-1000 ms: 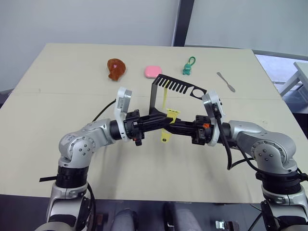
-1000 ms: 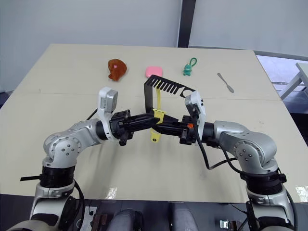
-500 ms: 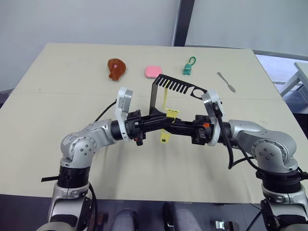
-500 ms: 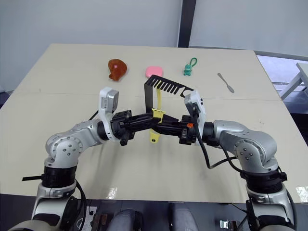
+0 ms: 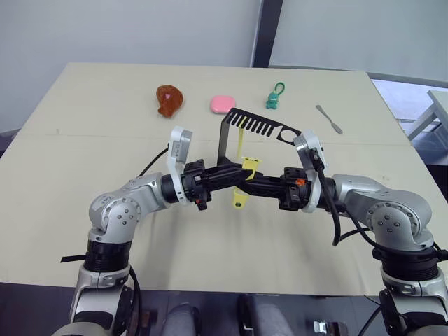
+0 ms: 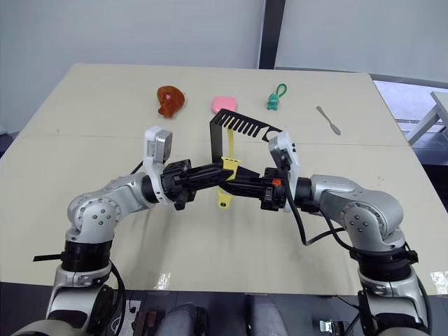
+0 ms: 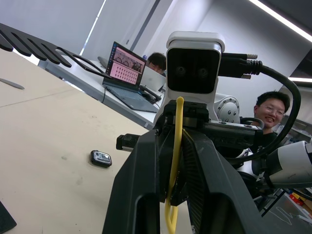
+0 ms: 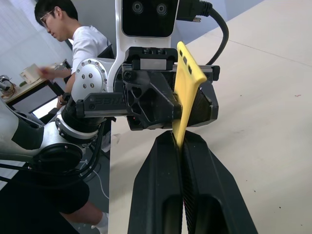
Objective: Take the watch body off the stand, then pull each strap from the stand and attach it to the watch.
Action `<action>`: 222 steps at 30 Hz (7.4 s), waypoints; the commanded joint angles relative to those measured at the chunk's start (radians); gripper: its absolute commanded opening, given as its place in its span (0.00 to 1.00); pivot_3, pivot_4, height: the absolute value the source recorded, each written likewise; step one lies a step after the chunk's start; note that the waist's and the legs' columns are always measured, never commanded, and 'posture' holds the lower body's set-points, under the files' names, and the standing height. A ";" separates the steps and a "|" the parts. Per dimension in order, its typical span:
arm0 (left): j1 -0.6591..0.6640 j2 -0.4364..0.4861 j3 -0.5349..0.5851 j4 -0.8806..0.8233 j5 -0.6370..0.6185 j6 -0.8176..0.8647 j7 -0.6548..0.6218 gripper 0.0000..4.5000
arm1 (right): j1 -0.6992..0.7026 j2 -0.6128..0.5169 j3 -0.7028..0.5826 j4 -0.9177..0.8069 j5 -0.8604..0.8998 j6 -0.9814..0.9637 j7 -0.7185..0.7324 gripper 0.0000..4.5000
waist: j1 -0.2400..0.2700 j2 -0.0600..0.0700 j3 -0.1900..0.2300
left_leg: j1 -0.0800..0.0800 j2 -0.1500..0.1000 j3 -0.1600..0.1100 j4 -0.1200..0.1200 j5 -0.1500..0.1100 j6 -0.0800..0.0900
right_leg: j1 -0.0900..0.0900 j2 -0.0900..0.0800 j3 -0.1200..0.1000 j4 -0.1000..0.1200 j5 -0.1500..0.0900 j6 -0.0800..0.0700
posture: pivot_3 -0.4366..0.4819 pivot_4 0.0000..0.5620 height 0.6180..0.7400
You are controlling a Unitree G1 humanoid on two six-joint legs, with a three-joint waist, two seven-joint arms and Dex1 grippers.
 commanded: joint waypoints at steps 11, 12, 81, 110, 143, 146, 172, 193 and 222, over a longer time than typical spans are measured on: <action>-0.020 -0.021 0.015 -0.017 -0.031 -0.019 -0.010 0.01 | -0.021 -0.002 -0.052 -0.018 0.039 0.003 -0.006 0.00 | 0.000 0.000 0.000 | 0.000 0.000 0.000 0.000 0.000 0.000 | 0.000 0.000 0.000 0.000 0.000 0.000 | 0.48 0.27 1.00; -0.020 -0.021 0.016 -0.017 -0.032 -0.019 -0.011 0.01 | -0.021 -0.003 -0.052 -0.020 0.036 0.001 -0.006 0.00 | 0.000 0.000 0.000 | 0.000 0.000 0.000 0.000 0.000 0.000 | 0.000 0.000 0.000 0.000 0.000 0.000 | 0.48 0.27 1.00; 0.078 0.239 -0.249 -0.059 0.491 -0.444 -0.312 0.00 | 0.527 0.020 -0.288 0.185 -0.597 -0.470 -0.243 0.99 | 0.001 0.002 0.001 | 0.004 -0.002 0.003 -0.013 0.007 -0.002 | 0.001 0.001 0.003 -0.005 0.003 0.001 | 0.48 0.27 1.00; 0.083 0.220 -0.254 -0.058 0.495 -0.451 -0.274 0.00 | 0.587 0.067 -0.283 0.132 -0.617 -0.420 -0.348 0.99 | 0.002 0.002 0.000 | 0.004 -0.002 0.003 -0.012 0.007 -0.002 | 0.002 0.001 0.003 -0.005 0.003 0.001 | 0.48 0.27 1.00; 0.070 0.250 -0.249 -0.028 0.545 -0.540 -0.304 0.00 | 0.593 -0.218 -0.263 -0.123 -0.510 -0.236 -0.158 0.33 | 0.002 0.001 0.000 | 0.005 -0.002 0.002 -0.012 0.007 -0.002 | 0.001 0.002 0.003 -0.003 0.003 0.000 | 0.48 0.27 1.00; 0.075 0.246 -0.249 -0.032 0.545 -0.539 -0.298 0.00 | 0.584 -0.205 -0.248 -0.078 -0.549 -0.241 -0.188 0.33 | 0.002 0.001 0.000 | 0.005 -0.002 0.003 -0.012 0.007 -0.002 | 0.001 0.002 0.003 -0.003 0.003 0.000 | 0.48 0.27 1.00; 0.070 0.227 -0.246 -0.045 0.540 -0.520 -0.283 0.00 | 0.608 -0.086 -0.274 0.225 -0.533 -0.546 -0.040 0.99 | 0.002 0.001 0.000 | 0.005 -0.002 0.003 -0.010 0.007 -0.002 | 0.001 0.002 0.004 -0.001 0.003 0.000 | 0.48 0.27 1.00; 0.065 0.226 -0.243 -0.046 0.539 -0.513 -0.281 0.00 | 0.590 -0.135 -0.220 0.270 -0.609 -0.623 0.031 0.99 | 0.002 0.001 0.000 | 0.005 -0.002 0.003 -0.010 0.007 -0.002 | 0.001 0.002 0.004 -0.001 0.003 0.000 | 0.48 0.27 1.00; 0.059 0.218 -0.250 -0.040 0.544 -0.519 -0.278 0.00 | 0.563 -0.160 -0.184 0.299 -0.639 -0.631 0.040 0.80 | 0.000 0.001 0.000 | 0.005 -0.002 0.003 -0.008 0.007 -0.002 | 0.001 0.002 0.004 0.000 0.003 0.000 | 0.48 0.27 1.00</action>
